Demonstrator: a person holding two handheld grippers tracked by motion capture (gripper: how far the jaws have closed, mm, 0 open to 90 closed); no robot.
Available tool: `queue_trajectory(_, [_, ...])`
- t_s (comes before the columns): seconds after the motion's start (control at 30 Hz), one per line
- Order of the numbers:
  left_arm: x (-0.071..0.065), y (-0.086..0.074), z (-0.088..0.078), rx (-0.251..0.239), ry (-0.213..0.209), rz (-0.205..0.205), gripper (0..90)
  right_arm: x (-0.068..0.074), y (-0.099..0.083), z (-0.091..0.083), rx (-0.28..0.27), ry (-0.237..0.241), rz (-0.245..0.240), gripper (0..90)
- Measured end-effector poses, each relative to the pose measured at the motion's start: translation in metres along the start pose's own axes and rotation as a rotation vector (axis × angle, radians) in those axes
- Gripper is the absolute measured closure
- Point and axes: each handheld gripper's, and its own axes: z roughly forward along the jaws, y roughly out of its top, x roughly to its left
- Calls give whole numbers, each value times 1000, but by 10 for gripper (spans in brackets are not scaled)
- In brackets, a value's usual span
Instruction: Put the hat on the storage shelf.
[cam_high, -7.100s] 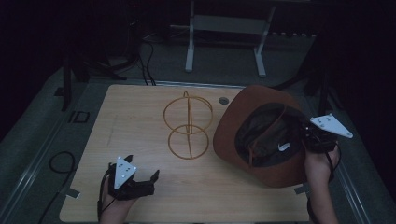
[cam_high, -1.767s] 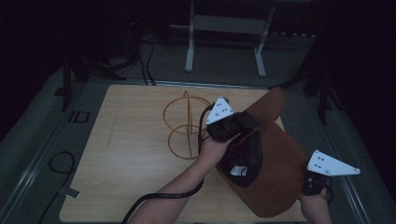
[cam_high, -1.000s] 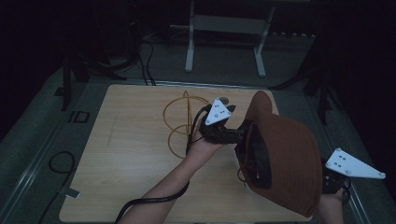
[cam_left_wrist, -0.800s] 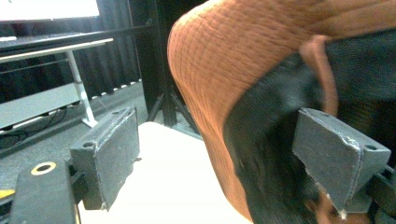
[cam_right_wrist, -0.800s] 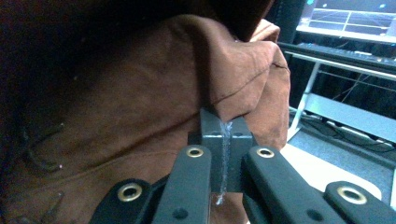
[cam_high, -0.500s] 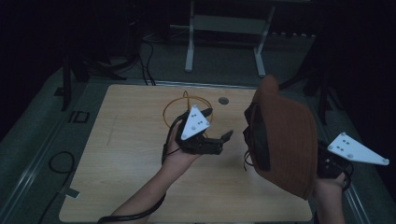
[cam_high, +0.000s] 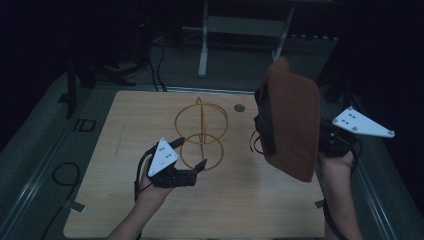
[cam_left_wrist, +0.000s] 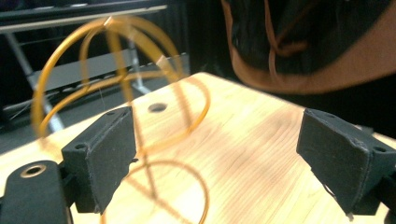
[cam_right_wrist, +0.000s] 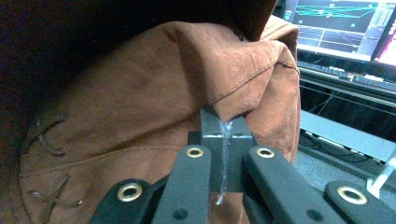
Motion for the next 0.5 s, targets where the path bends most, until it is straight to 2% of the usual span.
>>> queue_trajectory(0.1, [0, -23, -9, 26, 17, -8, 126, 1, 6, 17, 3, 4, 1, 900])
queue_trajectory(0.13, [0, -31, -12, 26, 24, -7, 126, 1, 6, 17, 3, 4, 1, 900])
queue_trajectory(0.17, [0, -31, -12, 26, 24, -7, 126, 1, 6, 17, 3, 4, 1, 900])
queue_trajectory(0.2, [-1, -49, -18, 43, 24, -17, 126, 5, 14, 32, 8, 20, -5, 899])
queue_trajectory(0.23, [-3, -58, -21, 50, 32, -30, 126, 7, 17, 37, 12, 20, -11, 900])
queue_trajectory(0.27, [-8, -76, -28, 60, 58, -37, 126, 9, 20, 42, 17, 19, -17, 899])
queue_trajectory(0.3, [-8, -76, -28, 60, 58, -37, 126, 11, 23, 48, 17, 19, -21, 899])
queue_trajectory(0.33, [-13, -91, -35, 68, 84, -32, 126, 12, 27, 53, 19, 24, -26, 899])
queue_trajectory(0.37, [-13, -91, -35, 68, 84, -32, 126, 12, 27, 53, 19, 24, -26, 899])
queue_trajectory(0.4, [-13, -97, -38, 66, 95, -32, 126, 18, 35, 64, 22, 21, -39, 899])
queue_trajectory(0.5, [-9, -107, -46, 66, 104, -67, 126, 23, 43, 76, 22, 31, -53, 899])
